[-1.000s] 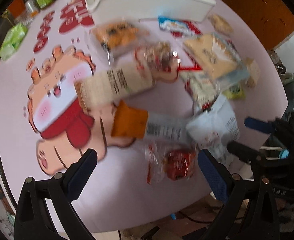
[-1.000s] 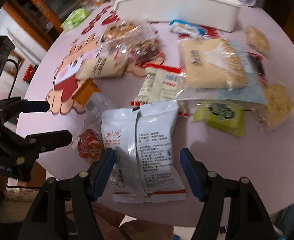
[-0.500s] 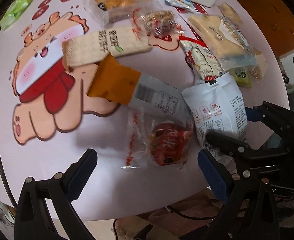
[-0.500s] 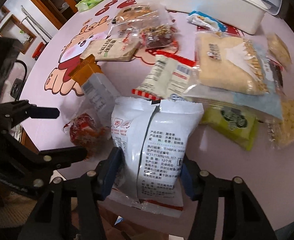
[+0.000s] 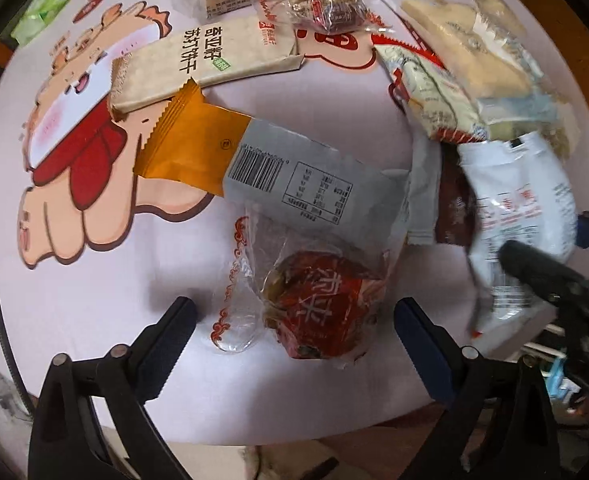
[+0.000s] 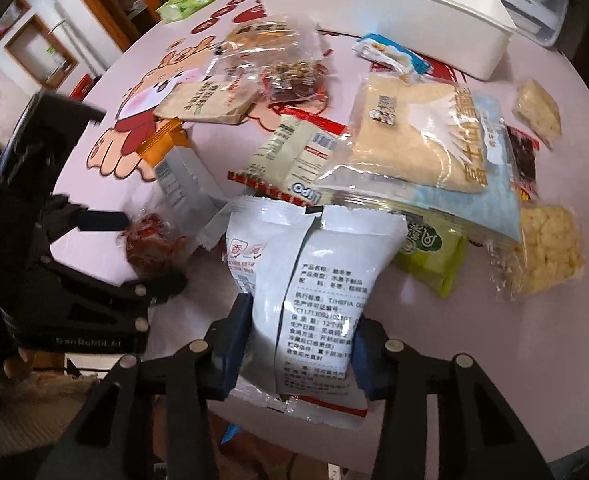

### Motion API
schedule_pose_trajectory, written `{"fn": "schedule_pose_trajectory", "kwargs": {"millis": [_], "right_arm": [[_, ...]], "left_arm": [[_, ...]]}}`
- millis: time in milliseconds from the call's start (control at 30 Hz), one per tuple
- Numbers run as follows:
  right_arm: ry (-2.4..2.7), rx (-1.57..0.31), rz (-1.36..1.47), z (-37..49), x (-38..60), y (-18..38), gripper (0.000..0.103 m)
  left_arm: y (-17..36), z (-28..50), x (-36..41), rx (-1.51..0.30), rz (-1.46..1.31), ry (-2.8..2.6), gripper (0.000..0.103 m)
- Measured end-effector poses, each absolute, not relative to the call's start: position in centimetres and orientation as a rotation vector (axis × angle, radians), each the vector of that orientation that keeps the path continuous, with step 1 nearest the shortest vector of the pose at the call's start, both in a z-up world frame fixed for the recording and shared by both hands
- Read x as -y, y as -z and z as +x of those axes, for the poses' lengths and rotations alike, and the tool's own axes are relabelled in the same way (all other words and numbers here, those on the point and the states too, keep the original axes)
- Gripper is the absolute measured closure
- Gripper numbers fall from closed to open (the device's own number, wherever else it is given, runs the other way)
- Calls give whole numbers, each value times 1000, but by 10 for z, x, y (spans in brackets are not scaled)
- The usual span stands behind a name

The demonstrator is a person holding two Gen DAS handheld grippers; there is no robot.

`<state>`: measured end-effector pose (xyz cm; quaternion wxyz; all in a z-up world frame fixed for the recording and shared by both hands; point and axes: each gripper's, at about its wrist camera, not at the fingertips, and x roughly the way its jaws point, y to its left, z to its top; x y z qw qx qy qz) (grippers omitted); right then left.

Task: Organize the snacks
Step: 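Grasp the white printed bag with the right gripper while the left grasps the red-wrapped candy, then carry both snacks over the white tray and open both grippers to drop them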

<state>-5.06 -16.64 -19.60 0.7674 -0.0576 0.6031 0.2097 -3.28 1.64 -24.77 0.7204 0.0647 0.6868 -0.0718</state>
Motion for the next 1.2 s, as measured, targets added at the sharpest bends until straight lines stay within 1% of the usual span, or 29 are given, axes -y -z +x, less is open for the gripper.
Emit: {"fn": "schedule_pose_trajectory", "kwargs": {"millis": [33,67,133,200,233,400,500,667,800,933,1067,1200], "right_arm": [[-467,-1304,-133,-51,166,194,59],[-478,-1297,-140,-52,165,191,60],[-489,-1274,-150,-50,164,184,61],[-495,-1244,-156,-48,164,175,61],[-499,-1226,-158,-47,165,168,61],[-509,-1149,-138,-41,171,139,62],[-513,-1101,-121,-36,175,119,62],[-524,-999,-80,-21,183,72,62],[-512,-886,-78,-4,188,23,62],[-478,-790,-64,22,194,-25,62],[-414,-708,-64,57,194,-66,62],[-329,-657,-82,99,194,-87,62]], "left_arm": [[247,-35,-14,-1512,148,164,11],[245,-37,-12,-1504,148,168,18],[242,-37,-4,-1498,158,168,25],[238,-39,-1,-1491,149,167,45],[235,-40,1,-1479,159,166,51],[214,-38,9,-1435,182,120,52],[184,-37,10,-1353,182,91,52],[101,-28,10,-1187,189,67,52],[35,-10,12,-1043,213,62,52],[-18,3,16,-909,245,36,52],[-58,28,24,-783,280,-4,52],[-88,65,25,-697,280,-2,51]]}}
